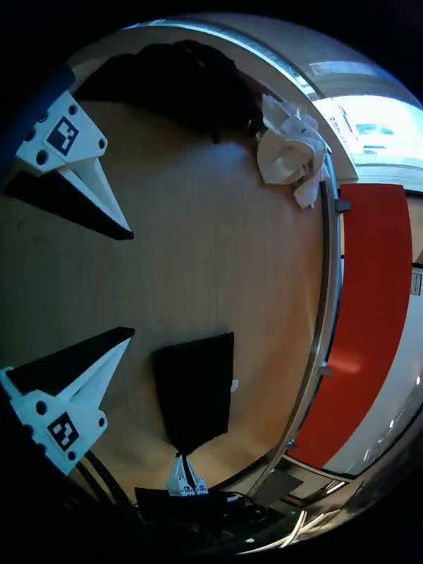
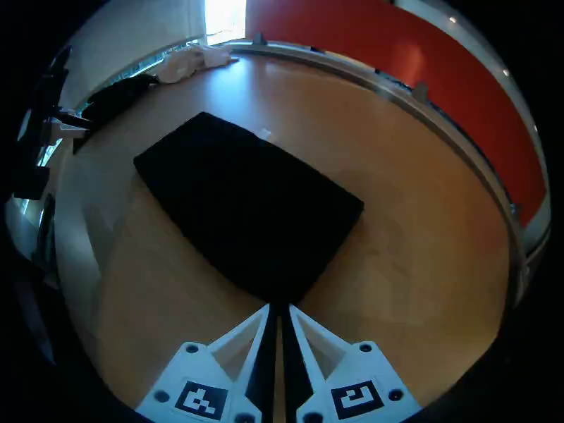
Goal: Fold towel
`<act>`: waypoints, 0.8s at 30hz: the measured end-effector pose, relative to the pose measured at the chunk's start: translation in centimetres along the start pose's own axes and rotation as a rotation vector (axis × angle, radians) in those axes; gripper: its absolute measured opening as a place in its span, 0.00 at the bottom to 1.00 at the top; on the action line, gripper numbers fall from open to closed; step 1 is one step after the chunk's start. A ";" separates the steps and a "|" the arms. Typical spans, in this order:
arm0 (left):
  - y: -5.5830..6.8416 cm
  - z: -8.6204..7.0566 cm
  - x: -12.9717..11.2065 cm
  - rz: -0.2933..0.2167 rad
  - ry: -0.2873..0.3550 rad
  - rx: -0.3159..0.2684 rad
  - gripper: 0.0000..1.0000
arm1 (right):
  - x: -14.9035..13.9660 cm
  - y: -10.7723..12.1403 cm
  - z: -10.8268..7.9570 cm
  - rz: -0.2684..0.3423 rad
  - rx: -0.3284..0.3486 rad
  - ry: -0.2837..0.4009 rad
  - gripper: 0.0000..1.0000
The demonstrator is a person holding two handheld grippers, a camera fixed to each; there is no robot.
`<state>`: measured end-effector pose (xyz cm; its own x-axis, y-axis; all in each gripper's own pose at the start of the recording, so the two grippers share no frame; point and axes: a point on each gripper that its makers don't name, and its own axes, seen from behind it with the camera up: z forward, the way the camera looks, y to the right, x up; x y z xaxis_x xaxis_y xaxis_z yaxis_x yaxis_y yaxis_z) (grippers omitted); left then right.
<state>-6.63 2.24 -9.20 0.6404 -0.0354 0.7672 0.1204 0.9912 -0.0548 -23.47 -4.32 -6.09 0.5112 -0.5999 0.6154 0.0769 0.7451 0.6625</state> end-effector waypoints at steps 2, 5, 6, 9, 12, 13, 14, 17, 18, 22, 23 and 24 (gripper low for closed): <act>-0.2 -0.2 -0.1 -0.004 0.000 0.003 0.91 | 0.5 0.1 -0.3 -0.010 -0.006 0.006 0.04; -0.4 -0.6 -0.4 -0.013 -0.002 0.009 0.92 | 1.7 0.0 -1.0 -0.030 -0.013 0.024 0.04; -0.5 -0.8 -0.5 -0.016 -0.002 0.011 0.92 | 2.1 0.0 -1.2 -0.037 -0.014 0.031 0.04; -0.8 -1.2 -0.9 -0.029 -0.001 0.015 0.92 | 3.9 -0.2 -1.9 -0.059 -0.020 0.060 0.04; -1.2 -1.6 -1.2 -0.038 -0.002 0.020 0.92 | 6.0 -0.4 -2.6 -0.079 -0.023 0.090 0.04; -1.3 -1.7 -1.3 -0.039 -0.001 0.023 0.91 | 6.8 -0.5 -2.9 -0.088 -0.023 0.100 0.04; -1.4 -1.8 -1.4 -0.040 -0.001 0.025 0.91 | 7.4 -0.6 -3.1 -0.096 -0.022 0.109 0.04; -1.6 -2.1 -1.6 -0.043 0.002 0.030 0.91 | 9.3 -0.9 -3.6 -0.123 -0.025 0.130 0.04; -1.7 -2.2 -1.6 -0.043 0.002 0.032 0.92 | 9.9 -1.1 -3.8 -0.132 -0.026 0.136 0.04; -1.7 -2.4 -1.7 -0.047 0.006 0.032 0.92 | 11.9 -1.6 -4.3 -0.166 -0.026 0.159 0.04; -1.7 -2.4 -1.8 -0.048 0.007 0.032 0.92 | 12.3 -1.8 -4.4 -0.173 -0.026 0.164 0.04; -1.7 -2.5 -1.8 -0.049 0.007 0.032 0.92 | 12.7 -1.9 -4.5 -0.179 -0.026 0.168 0.04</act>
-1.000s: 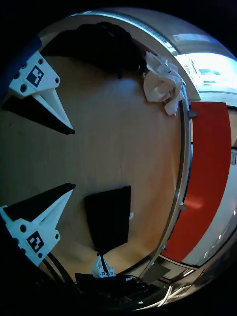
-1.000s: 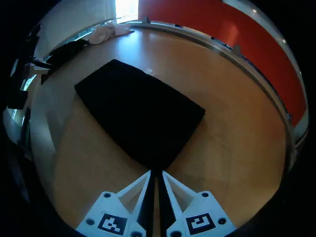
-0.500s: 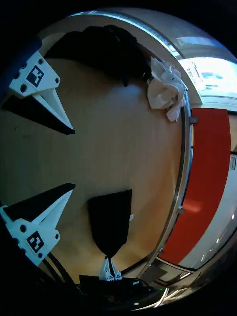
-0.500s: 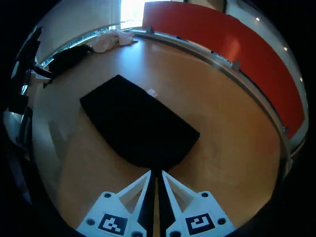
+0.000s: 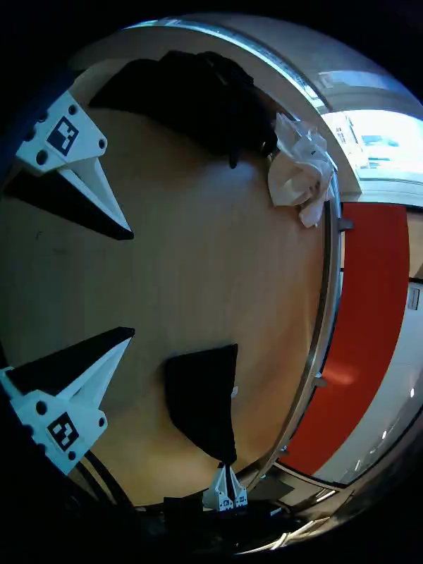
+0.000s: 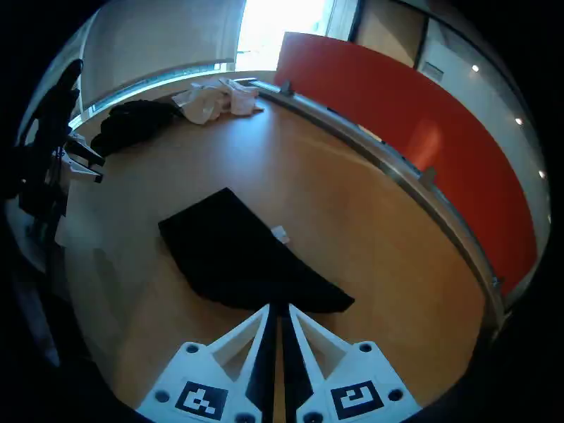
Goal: Fold towel
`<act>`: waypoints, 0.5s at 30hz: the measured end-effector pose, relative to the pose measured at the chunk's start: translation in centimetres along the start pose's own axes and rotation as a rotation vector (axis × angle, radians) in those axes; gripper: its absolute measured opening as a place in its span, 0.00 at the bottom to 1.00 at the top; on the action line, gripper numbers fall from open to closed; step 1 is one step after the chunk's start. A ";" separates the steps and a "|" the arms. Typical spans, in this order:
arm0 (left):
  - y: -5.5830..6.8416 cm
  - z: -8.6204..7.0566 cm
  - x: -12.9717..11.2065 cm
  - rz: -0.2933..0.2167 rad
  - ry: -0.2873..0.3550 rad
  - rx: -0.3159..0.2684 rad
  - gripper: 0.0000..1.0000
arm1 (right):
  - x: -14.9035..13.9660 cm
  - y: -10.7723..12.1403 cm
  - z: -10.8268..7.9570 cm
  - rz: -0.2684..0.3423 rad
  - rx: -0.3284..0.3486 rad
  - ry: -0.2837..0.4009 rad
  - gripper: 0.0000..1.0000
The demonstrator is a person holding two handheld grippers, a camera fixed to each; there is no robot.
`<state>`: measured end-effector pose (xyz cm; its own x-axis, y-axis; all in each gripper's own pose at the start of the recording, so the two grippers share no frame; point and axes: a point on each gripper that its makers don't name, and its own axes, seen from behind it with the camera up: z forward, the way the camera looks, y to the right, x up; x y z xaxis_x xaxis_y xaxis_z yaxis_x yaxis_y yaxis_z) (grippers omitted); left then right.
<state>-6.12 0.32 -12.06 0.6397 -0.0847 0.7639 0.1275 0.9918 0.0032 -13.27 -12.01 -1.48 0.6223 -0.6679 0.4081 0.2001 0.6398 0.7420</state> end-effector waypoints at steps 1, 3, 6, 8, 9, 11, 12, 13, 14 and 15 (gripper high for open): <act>0.0 0.0 0.0 -0.001 0.000 0.000 0.91 | 0.2 0.0 0.0 -0.006 0.000 0.001 0.04; 0.1 -0.1 -0.1 -0.001 0.001 -0.001 0.91 | 0.6 -0.1 0.0 -0.015 0.001 0.002 0.04; 0.1 -0.2 -0.1 -0.001 0.002 -0.002 0.92 | 1.0 -0.1 0.0 -0.026 -0.001 0.005 0.04; 0.1 -0.3 -0.2 -0.001 0.002 -0.002 0.92 | 1.5 -0.2 0.1 -0.033 0.001 0.009 0.04; 0.1 -0.3 -0.2 -0.001 0.002 -0.001 0.91 | 1.8 -0.2 0.1 -0.038 0.003 0.012 0.04; -0.1 -0.5 -0.3 -0.002 0.003 0.001 0.91 | 2.6 -0.5 0.2 -0.054 0.011 0.021 0.04; -0.1 -0.5 -0.3 -0.003 0.004 0.002 0.91 | 3.0 -0.7 0.2 -0.063 0.015 0.025 0.04; -0.2 -0.7 -0.3 -0.005 0.006 0.004 0.92 | 3.6 -0.9 0.4 -0.076 0.020 0.030 0.04; -0.2 -0.8 -0.3 -0.006 0.008 0.005 0.92 | 4.0 -1.1 0.5 -0.088 0.023 0.033 0.04; -0.3 -0.9 -0.4 -0.008 0.010 0.006 0.92 | 4.5 -1.3 0.6 -0.100 0.028 0.037 0.04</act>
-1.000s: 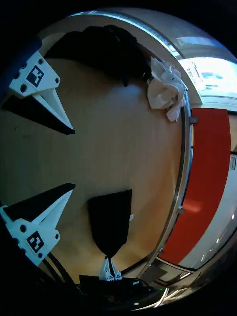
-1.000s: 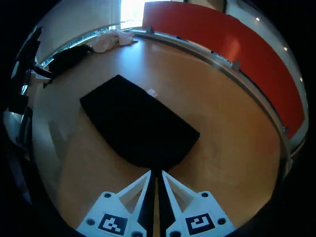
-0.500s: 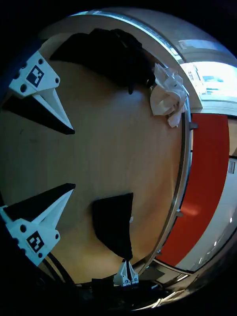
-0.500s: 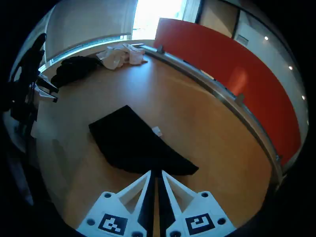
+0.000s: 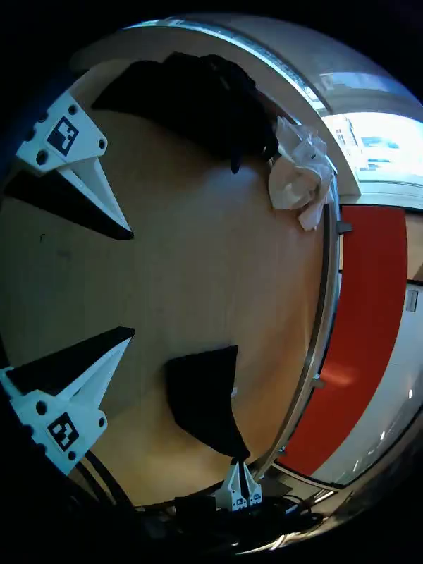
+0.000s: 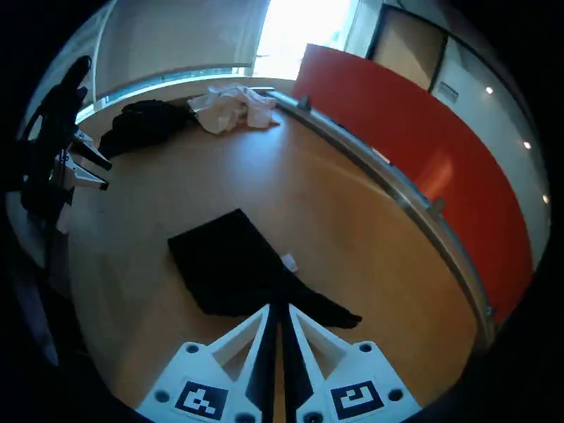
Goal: Fold towel
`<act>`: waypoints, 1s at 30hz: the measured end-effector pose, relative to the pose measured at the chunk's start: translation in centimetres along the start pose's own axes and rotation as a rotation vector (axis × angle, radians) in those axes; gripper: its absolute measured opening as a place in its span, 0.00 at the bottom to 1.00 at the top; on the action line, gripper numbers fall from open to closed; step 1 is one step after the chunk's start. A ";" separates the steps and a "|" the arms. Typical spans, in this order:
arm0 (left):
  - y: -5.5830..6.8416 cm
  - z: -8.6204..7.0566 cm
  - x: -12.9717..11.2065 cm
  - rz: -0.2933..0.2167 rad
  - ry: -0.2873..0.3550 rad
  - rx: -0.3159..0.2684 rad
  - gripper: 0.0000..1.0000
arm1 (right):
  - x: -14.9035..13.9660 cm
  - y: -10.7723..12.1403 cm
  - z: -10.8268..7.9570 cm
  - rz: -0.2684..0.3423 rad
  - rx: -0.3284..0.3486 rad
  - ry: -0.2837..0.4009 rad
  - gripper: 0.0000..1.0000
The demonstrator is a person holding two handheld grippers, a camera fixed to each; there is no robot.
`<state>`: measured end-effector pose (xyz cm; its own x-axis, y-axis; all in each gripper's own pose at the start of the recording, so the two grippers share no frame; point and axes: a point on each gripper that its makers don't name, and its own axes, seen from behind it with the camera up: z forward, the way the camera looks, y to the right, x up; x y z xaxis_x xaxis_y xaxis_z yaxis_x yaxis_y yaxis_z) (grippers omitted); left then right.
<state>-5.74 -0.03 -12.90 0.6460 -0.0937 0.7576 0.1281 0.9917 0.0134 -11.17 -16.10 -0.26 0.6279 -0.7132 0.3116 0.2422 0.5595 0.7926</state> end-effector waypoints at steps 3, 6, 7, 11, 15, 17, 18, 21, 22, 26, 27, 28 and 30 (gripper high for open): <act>-0.2 -0.4 -0.1 -0.009 0.004 0.003 0.92 | 1.7 -0.9 0.8 -0.037 0.021 0.011 0.04; -0.5 -0.8 -0.2 -0.020 0.008 0.008 0.92 | 3.3 -2.2 1.8 -0.069 0.049 0.021 0.04; -0.5 -1.0 -0.3 -0.024 0.009 0.009 0.92 | 3.8 -2.8 2.2 -0.079 0.061 0.021 0.04; -0.7 -1.7 -0.6 -0.040 0.015 0.012 0.92 | 5.0 -5.3 4.1 -0.110 0.109 0.018 0.04; -0.9 -2.3 -1.0 -0.057 0.017 0.013 0.92 | 5.3 -8.1 6.2 -0.119 0.164 0.006 0.04; -1.1 -2.5 -1.3 -0.065 0.018 0.016 0.92 | 5.2 -9.5 7.3 -0.115 0.192 -0.002 0.04; -1.2 -2.6 -1.5 -0.069 0.017 0.017 0.92 | 5.1 -10.1 7.7 -0.113 0.205 -0.006 0.04; -1.4 -2.7 -1.8 -0.078 0.016 0.019 0.92 | 4.5 -11.8 9.0 -0.104 0.240 -0.024 0.04; -1.4 -2.7 -1.9 -0.079 0.016 0.018 0.92 | 4.3 -12.1 9.4 -0.100 0.246 -0.032 0.04; -1.4 -2.7 -2.0 -0.083 0.015 0.015 0.92 | 3.6 -12.7 10.4 -0.082 0.256 -0.052 0.06; -1.4 -2.7 -2.0 -0.084 0.015 0.013 0.92 | 3.6 -12.7 10.5 -0.077 0.256 -0.054 0.07; -1.4 -2.7 -2.1 -0.084 0.015 0.013 0.92 | 3.6 -12.7 10.5 -0.072 0.255 -0.053 0.08; -1.5 -2.7 -2.1 -0.085 0.014 0.012 0.92 | 3.7 -12.6 10.5 -0.062 0.253 -0.052 0.14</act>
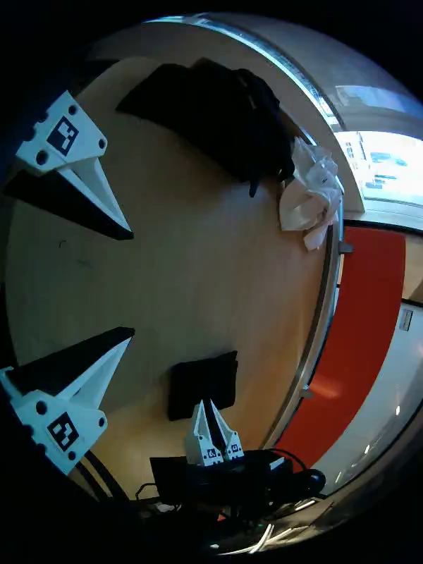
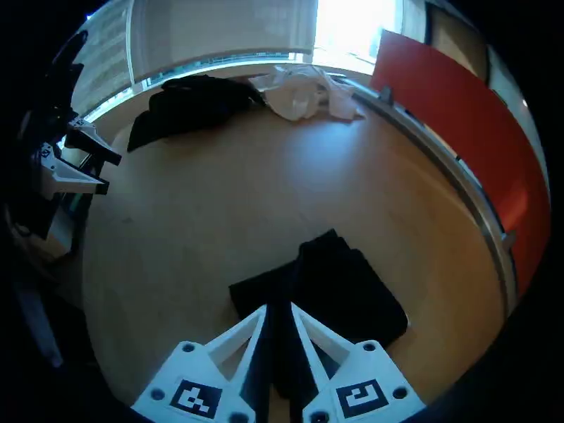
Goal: Fold towel
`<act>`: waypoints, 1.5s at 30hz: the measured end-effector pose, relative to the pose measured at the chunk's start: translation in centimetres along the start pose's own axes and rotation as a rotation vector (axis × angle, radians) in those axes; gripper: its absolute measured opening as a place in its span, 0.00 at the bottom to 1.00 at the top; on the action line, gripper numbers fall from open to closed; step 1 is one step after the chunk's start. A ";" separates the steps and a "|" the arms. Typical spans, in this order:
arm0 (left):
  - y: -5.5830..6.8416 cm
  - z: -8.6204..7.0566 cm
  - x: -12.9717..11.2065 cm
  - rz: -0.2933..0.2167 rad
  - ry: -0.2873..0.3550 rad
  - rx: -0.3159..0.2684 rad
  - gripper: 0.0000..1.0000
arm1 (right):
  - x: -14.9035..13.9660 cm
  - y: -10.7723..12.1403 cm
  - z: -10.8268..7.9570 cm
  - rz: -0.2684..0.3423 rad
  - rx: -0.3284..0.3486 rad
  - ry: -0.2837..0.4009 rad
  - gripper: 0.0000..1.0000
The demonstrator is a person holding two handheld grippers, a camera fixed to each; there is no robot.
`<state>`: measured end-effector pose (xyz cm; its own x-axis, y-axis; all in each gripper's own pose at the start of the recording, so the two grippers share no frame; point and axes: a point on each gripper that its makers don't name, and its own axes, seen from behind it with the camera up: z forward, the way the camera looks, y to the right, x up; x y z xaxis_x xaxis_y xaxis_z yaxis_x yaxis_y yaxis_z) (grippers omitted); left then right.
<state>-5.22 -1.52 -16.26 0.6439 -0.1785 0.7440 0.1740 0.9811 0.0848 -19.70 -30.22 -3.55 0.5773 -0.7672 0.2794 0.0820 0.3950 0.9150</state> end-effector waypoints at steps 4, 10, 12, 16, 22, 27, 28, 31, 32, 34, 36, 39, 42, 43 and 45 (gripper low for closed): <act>-0.1 0.1 0.0 -0.002 -0.002 0.000 0.91 | 0.0 0.2 -0.3 0.008 -0.002 0.003 0.45; -0.2 0.2 0.1 -0.003 -0.003 -0.002 0.91 | -0.4 0.5 -0.9 0.018 -0.011 0.007 0.65; -0.2 0.3 0.2 -0.002 -0.003 -0.004 0.91 | -0.7 0.7 -1.1 0.026 -0.014 0.006 0.65; -0.1 0.4 0.4 0.002 -0.002 -0.005 0.91 | -1.7 0.8 -1.4 0.046 -0.024 0.000 0.65; -0.1 0.5 0.4 0.007 -0.003 -0.004 0.92 | -4.5 0.8 -2.0 0.082 -0.037 -0.027 0.65; -0.1 0.4 0.5 0.008 -0.001 -0.002 0.91 | -7.4 0.8 -2.6 0.117 -0.053 -0.057 0.65; -0.2 0.4 0.5 0.008 0.001 -0.001 0.91 | -8.0 0.8 -2.7 0.124 -0.057 -0.063 0.65; -0.2 0.4 0.6 0.007 0.002 -0.001 0.92 | -9.5 0.8 -3.0 0.144 -0.066 -0.081 0.65; -0.2 0.4 0.6 0.006 0.002 -0.002 0.92 | -9.9 0.8 -3.0 0.151 -0.069 -0.086 0.65; -0.2 0.4 0.5 0.005 0.001 -0.003 0.91 | -10.5 0.8 -3.0 0.160 -0.073 -0.093 0.65; -0.2 0.4 0.5 0.006 0.000 -0.003 0.92 | -11.0 0.9 -2.9 0.168 -0.078 -0.099 0.65; -0.2 0.4 0.3 0.008 -0.003 -0.002 0.92 | -11.6 1.0 -2.5 0.181 -0.081 -0.106 0.65; -0.1 0.4 0.2 0.008 -0.005 -0.003 0.91 | -11.8 0.8 -2.1 0.195 -0.078 -0.105 0.65; -0.1 0.4 0.2 0.008 -0.006 -0.003 0.92 | -11.8 0.8 -2.0 0.199 -0.076 -0.105 0.64; -0.2 0.4 0.1 0.007 -0.006 -0.003 0.91 | -11.8 0.6 -1.7 0.205 -0.074 -0.103 0.62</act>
<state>-5.48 -1.67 -15.91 0.6403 -0.1710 0.7489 0.1717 0.9821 0.0774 -25.05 -20.04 -6.77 0.5025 -0.7130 0.4890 0.0329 0.5809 0.8133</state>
